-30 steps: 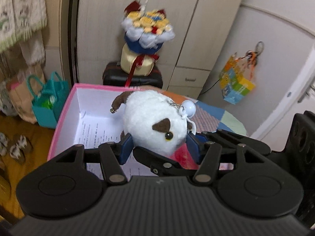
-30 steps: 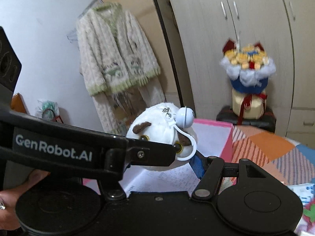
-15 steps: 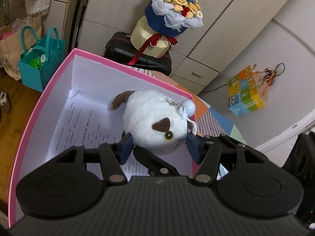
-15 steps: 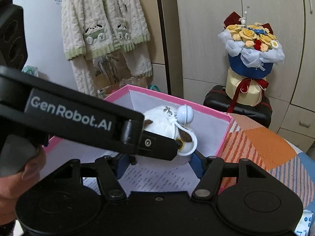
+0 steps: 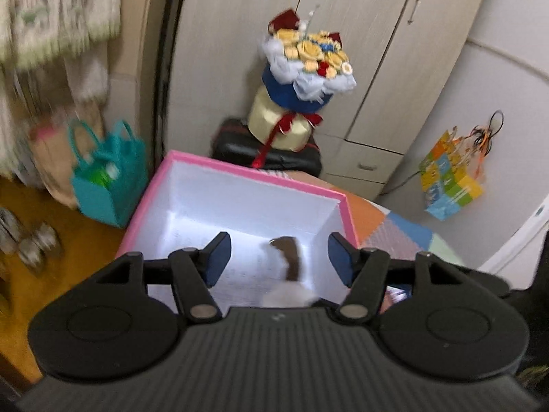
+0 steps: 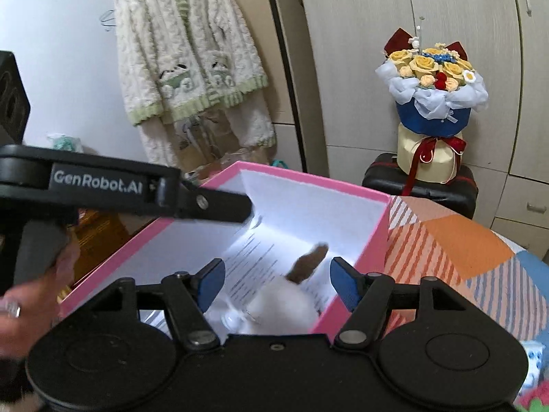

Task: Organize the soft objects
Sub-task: 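Move the left tool back over the pink floral cloth on the table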

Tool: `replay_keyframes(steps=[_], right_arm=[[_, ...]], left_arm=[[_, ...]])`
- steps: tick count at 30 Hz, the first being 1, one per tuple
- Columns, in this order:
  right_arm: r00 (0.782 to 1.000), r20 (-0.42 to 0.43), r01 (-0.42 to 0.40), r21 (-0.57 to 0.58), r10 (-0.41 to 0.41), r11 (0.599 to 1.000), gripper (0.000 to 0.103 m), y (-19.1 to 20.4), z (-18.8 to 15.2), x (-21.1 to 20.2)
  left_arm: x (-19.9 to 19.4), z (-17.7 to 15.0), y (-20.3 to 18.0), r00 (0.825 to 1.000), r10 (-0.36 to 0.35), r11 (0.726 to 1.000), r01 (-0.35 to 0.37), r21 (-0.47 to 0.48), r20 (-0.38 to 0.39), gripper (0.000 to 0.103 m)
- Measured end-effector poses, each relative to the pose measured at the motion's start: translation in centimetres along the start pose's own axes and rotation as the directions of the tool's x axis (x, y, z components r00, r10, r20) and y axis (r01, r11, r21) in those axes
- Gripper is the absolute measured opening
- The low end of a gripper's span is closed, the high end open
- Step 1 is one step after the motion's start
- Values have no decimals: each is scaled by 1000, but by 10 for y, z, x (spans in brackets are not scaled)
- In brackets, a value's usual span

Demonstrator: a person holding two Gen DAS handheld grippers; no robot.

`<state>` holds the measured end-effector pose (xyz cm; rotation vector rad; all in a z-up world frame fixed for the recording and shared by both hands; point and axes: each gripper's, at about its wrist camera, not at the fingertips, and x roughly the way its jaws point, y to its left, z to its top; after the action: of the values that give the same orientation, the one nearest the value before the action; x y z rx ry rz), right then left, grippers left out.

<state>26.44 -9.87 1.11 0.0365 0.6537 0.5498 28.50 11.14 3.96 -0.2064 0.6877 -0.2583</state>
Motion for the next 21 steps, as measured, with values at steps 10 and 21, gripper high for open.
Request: replay_keyframes(steps=[10, 21], right_arm=[[999, 6, -33, 30, 33, 999, 73, -3, -28, -101], [983, 86, 164, -46, -160, 985, 76, -19, -92, -206]], left_arm=[[-86, -24, -45, 997, -50, 980, 39, 195, 53, 74], [-137, -77, -118, 981, -176, 897, 124, 424, 85, 83]])
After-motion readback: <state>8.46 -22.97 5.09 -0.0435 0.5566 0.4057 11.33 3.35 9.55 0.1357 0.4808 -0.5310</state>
